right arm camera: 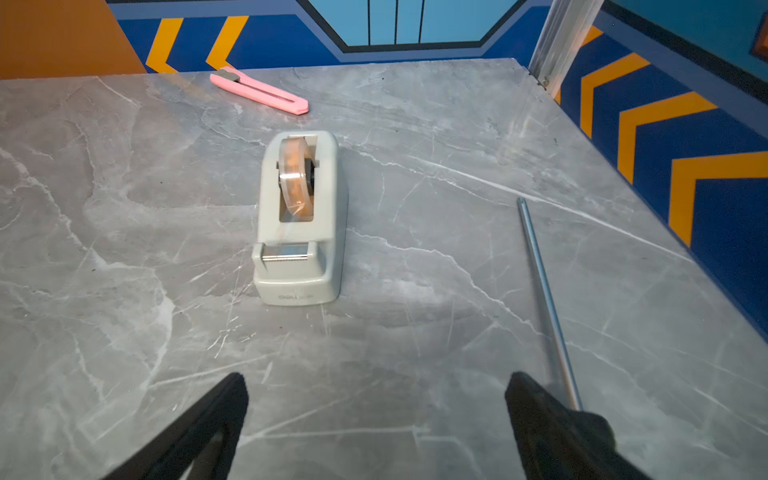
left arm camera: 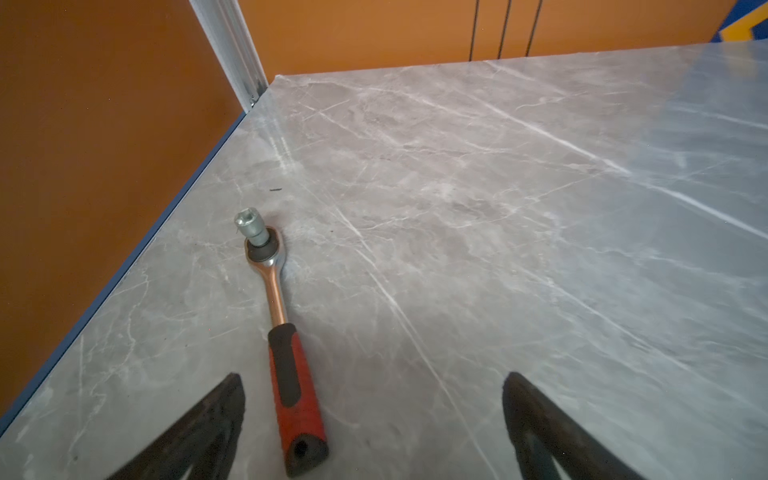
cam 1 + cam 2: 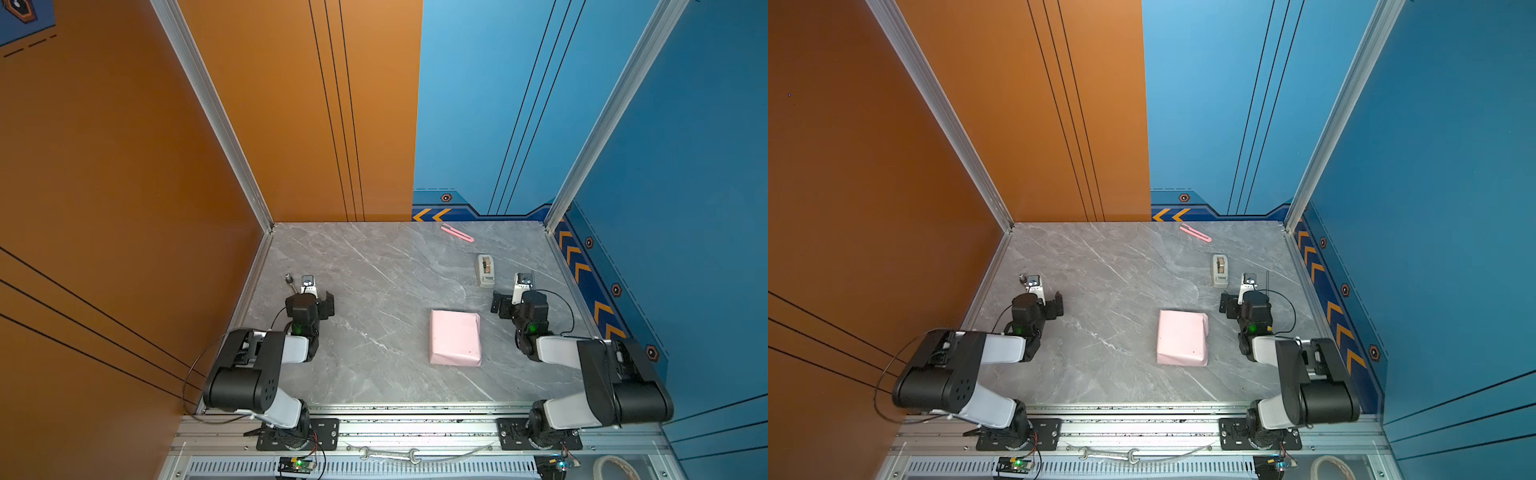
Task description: Wrap the gift box in paper
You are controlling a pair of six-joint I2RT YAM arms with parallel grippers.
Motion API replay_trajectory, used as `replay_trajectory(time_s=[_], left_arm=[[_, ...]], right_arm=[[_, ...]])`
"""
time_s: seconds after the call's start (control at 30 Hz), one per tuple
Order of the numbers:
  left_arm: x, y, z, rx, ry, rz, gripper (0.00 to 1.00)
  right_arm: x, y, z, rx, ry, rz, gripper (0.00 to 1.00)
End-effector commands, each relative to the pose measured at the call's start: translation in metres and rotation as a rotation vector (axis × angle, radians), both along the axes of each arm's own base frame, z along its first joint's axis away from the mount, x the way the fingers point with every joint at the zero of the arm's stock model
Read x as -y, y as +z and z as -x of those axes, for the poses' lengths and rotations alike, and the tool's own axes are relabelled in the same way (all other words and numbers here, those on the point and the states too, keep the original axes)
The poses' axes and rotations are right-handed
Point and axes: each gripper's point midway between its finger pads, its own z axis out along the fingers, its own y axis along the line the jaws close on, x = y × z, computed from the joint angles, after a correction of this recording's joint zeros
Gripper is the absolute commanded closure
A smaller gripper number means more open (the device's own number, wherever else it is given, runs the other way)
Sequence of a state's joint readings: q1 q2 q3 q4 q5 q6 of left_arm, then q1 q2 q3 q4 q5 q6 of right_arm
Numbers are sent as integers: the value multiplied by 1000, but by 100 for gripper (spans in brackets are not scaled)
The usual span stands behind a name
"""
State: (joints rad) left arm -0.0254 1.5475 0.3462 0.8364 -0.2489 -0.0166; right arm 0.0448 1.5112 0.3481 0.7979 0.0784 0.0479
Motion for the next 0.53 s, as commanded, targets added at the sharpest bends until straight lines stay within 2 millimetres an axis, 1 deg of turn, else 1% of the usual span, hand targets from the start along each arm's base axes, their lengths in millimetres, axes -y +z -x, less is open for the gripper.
replay_trajectory(time_s=[0.0, 0.03, 0.07, 0.1, 0.17, 0.2, 0.27, 0.37, 0.5], left_arm=[[1, 26, -13, 128, 6, 28, 2], [5, 30, -15, 156, -6, 2, 2], [7, 29, -13, 136, -10, -1, 2], [11, 26, -13, 103, -26, -5, 2], [14, 26, -19, 103, -47, -6, 2], [15, 26, -17, 106, -58, -5, 2], [21, 25, -19, 101, -90, -13, 2], [17, 25, -20, 95, -84, 14, 2], [16, 26, -18, 97, -60, -6, 2]], right_arm=[[-2, 22, -8, 95, 30, 18, 0], [-3, 23, -12, 114, 33, 14, 0], [-1, 22, -14, 115, 32, 0, 0], [1, 19, -14, 79, 32, -12, 0], [3, 21, -16, 91, 28, -27, 0], [3, 20, -16, 91, 26, -27, 0], [4, 20, -16, 78, 25, -23, 0], [4, 20, -16, 77, 25, -23, 0], [4, 20, -16, 80, 24, -25, 0]])
